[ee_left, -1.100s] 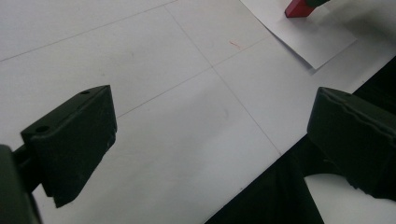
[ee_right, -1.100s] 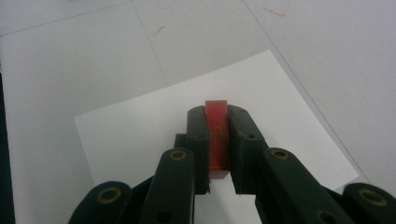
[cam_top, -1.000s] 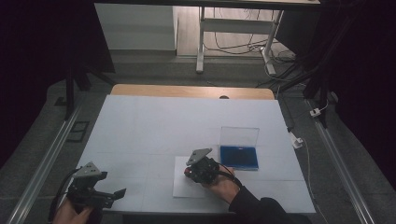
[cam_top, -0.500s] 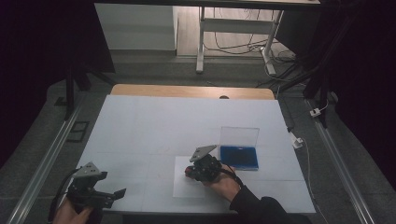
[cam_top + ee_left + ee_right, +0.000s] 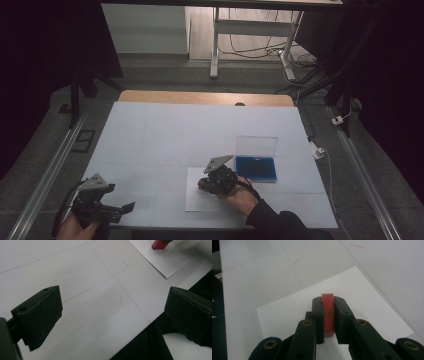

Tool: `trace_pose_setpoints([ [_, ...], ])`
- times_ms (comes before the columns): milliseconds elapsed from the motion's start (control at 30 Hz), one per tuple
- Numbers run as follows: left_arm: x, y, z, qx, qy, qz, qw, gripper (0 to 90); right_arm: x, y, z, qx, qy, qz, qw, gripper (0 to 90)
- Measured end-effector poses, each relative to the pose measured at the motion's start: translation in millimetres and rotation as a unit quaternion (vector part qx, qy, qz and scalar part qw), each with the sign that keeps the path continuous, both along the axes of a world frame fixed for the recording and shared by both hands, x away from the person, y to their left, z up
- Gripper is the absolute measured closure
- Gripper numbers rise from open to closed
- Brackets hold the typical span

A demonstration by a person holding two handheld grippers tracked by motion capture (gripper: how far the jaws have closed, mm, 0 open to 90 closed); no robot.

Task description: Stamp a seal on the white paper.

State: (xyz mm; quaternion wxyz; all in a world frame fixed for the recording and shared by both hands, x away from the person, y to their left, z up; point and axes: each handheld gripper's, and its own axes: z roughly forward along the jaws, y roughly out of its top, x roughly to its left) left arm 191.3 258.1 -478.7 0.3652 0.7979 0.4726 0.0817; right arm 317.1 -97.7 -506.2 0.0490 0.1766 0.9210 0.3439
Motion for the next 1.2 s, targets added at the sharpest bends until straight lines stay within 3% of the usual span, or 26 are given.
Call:
trace_pose_setpoints([
  [467,-0.1,0.1,0.0,-0.001,0.0,-0.001,1.0,2.0,-1.6,1.1,2.6,-0.009,-0.01,0.003,0.9999,79.1],
  [700,-0.1,0.2,0.0,-0.001,0.0,-0.001,1.0,2.0,-1.1,-1.9,8.5,0.013,-0.002,-0.006,0.9999,79.1],
  [1200,-0.3,0.1,0.0,-0.001,-0.001,-0.001,1.0,2.0,-2.8,-8.7,22.6,0.03,0.001,-0.004,0.9995,79.0],
])
